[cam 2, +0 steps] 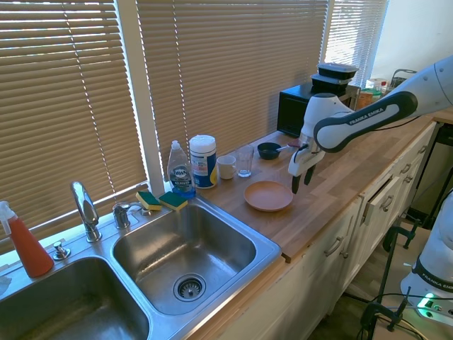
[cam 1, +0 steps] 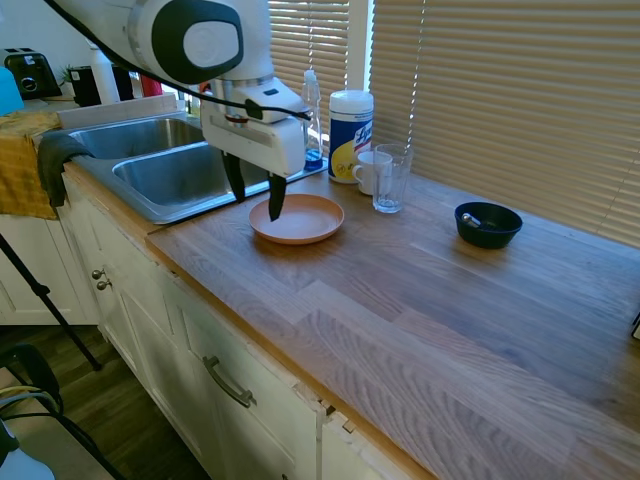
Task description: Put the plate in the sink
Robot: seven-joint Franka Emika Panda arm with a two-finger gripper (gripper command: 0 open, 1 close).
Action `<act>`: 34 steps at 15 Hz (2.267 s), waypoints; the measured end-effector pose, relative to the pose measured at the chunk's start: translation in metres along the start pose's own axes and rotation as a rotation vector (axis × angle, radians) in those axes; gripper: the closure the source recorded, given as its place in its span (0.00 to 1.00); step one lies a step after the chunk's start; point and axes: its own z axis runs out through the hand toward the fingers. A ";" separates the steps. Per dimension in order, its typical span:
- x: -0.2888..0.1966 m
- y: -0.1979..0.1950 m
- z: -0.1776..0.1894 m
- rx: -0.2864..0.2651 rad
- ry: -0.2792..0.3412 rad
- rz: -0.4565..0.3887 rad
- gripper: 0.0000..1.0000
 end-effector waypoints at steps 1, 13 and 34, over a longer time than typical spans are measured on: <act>0.016 0.002 0.002 0.006 0.000 0.012 0.00; 0.130 -0.028 0.079 0.125 -0.153 -0.066 0.00; 0.137 -0.043 0.102 0.124 -0.307 -0.136 1.00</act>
